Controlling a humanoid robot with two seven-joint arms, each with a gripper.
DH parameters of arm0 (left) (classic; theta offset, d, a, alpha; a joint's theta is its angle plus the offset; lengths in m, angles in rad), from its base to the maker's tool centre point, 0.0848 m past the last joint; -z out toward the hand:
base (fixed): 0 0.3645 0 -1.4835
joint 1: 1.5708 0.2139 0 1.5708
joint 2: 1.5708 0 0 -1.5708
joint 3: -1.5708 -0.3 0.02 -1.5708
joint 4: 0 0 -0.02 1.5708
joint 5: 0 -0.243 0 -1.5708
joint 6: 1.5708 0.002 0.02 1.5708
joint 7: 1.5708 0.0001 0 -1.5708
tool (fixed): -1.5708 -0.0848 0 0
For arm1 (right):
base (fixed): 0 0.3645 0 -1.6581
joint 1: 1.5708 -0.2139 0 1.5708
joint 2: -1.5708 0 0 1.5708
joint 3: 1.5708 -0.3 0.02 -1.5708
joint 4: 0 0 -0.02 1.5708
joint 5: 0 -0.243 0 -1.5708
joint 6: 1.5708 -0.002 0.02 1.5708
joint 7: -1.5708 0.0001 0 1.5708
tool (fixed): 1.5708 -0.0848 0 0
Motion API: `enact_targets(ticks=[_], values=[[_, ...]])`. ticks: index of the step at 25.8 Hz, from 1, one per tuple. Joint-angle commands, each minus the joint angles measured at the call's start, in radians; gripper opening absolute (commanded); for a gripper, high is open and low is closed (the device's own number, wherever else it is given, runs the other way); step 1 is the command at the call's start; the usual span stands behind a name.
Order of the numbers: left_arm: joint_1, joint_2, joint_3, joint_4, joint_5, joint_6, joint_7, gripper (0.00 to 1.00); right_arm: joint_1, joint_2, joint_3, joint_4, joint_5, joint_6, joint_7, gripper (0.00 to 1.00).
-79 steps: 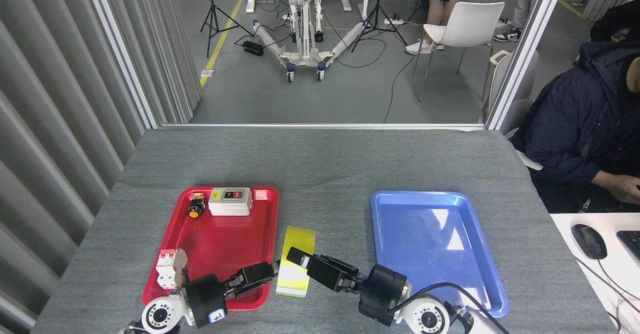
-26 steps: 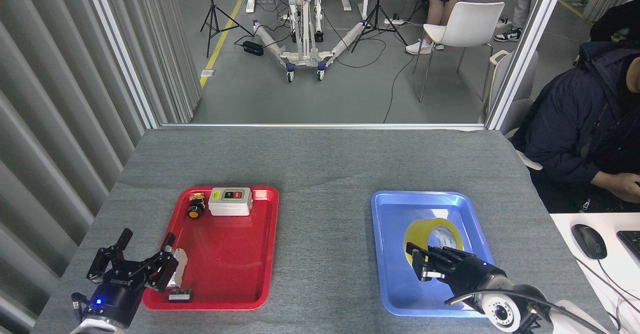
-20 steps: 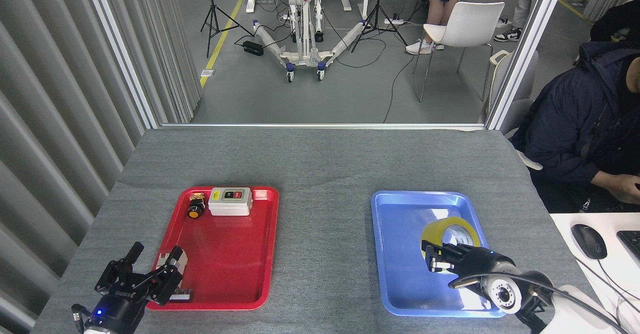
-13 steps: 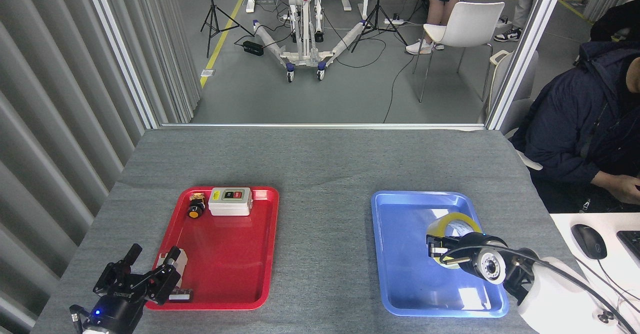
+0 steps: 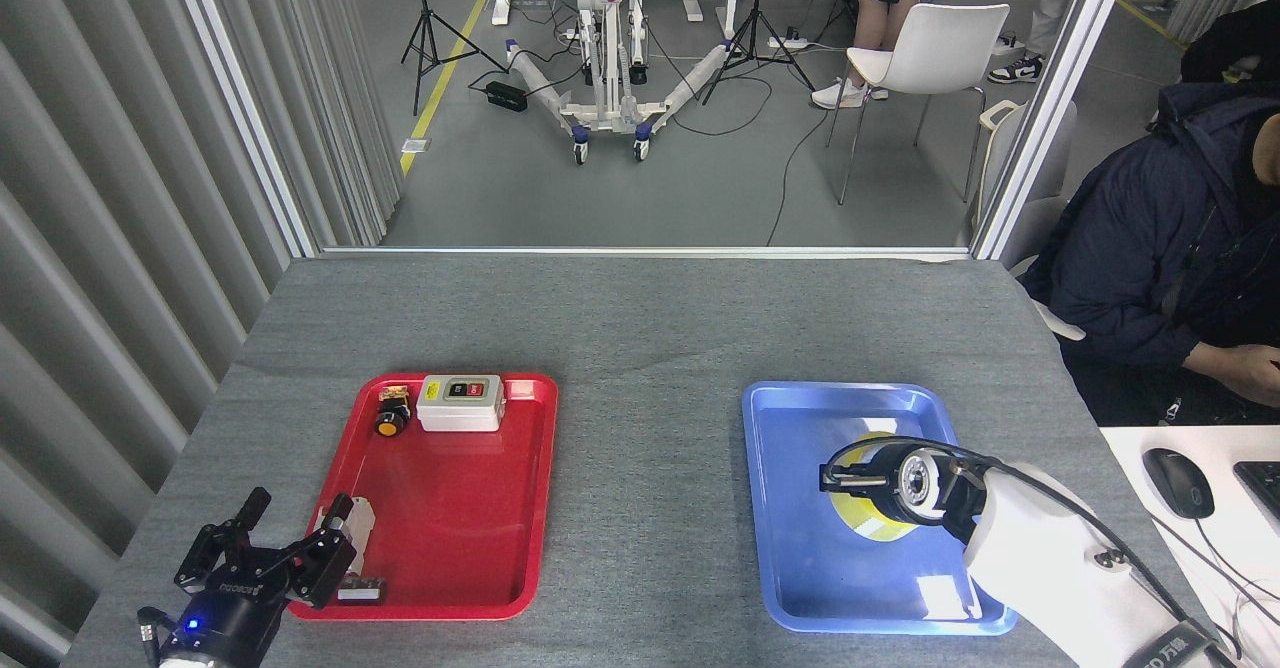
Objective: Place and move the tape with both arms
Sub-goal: 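Lower the tape onto the blue tray and open the right gripper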
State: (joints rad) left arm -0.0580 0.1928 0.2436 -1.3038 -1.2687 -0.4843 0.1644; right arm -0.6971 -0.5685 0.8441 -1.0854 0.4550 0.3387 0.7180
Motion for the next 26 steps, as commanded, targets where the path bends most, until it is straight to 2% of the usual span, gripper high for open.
enact_targets(ticks=[1, 4, 13, 24, 25, 26], values=[[-0.006, 0.002, 0.000, 0.000, -0.031, 0.012, 0.006, 0.99, -0.042, 0.024, 0.035, 0.022, -0.002, 0.062, 0.032, 0.00], [-0.011, 0.002, 0.000, 0.000, -0.069, 0.044, 0.006, 0.99, -0.056, 0.032, 0.042, 0.051, -0.002, 0.077, 0.032, 0.00], [-0.011, -0.004, 0.000, -0.022, -0.070, 0.049, 0.004, 0.99, -0.058, 0.075, 0.050, 0.182, -0.001, 0.037, 0.026, 0.00], [-0.003, -0.007, -0.004, -0.014, -0.072, 0.075, 0.004, 1.00, -0.064, 0.099, 0.047, 0.199, -0.001, 0.032, 0.021, 0.00], [-0.003, -0.007, -0.004, -0.012, -0.072, 0.075, 0.003, 1.00, -0.062, 0.101, 0.047, 0.199, -0.001, 0.034, 0.021, 0.02], [-0.003, -0.009, -0.004, -0.014, -0.072, 0.076, 0.003, 1.00, -0.062, 0.102, 0.049, 0.200, -0.001, 0.036, 0.021, 0.07]])
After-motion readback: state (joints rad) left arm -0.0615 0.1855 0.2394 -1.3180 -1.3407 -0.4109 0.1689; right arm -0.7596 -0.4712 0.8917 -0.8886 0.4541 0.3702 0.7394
